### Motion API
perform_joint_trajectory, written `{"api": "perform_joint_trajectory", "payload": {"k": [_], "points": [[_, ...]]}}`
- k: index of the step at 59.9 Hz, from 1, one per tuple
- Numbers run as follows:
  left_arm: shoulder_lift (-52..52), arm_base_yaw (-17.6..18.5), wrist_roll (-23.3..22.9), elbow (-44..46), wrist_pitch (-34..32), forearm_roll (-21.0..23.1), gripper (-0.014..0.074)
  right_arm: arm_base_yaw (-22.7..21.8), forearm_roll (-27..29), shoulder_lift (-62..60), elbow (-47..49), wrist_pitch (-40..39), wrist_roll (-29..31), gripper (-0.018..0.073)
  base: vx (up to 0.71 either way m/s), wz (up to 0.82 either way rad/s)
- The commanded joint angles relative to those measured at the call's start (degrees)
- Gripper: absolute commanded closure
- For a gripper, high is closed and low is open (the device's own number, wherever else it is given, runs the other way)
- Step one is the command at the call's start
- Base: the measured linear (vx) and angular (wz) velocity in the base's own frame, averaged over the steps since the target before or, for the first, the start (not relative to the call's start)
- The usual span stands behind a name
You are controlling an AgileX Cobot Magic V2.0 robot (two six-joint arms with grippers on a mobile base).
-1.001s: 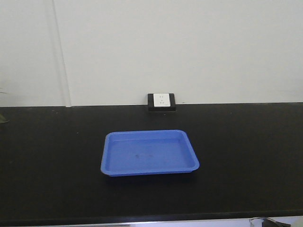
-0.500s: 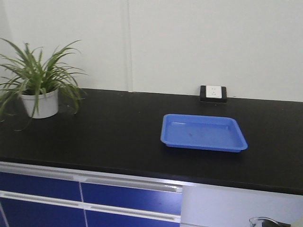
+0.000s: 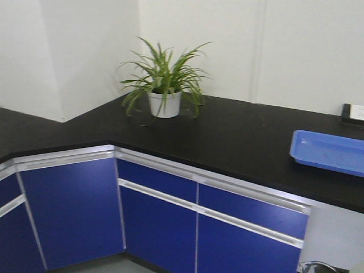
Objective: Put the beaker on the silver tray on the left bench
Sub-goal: 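Hold the beaker in the right gripper while driving to the silver tray bench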
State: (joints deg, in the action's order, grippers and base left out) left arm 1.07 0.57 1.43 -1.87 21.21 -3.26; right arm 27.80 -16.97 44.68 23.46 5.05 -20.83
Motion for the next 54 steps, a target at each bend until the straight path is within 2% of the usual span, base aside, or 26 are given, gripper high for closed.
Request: {"api": "perform_joint_trajectory", "payload": {"k": [1,54], "points": [[0.5,0.3,-0.1,-1.1,-4.3,0.2,0.0595,0.0,-0.4,-0.4,1.8,-4.3,0.2,0.0571,-0.28,0.68],[0.5,0.3,-0.1,-1.1,-4.3,0.2,0.0595,0.0,-0.4,-0.4,1.8,-4.3,0.2,0.0571,-0.22,0.71]]}}
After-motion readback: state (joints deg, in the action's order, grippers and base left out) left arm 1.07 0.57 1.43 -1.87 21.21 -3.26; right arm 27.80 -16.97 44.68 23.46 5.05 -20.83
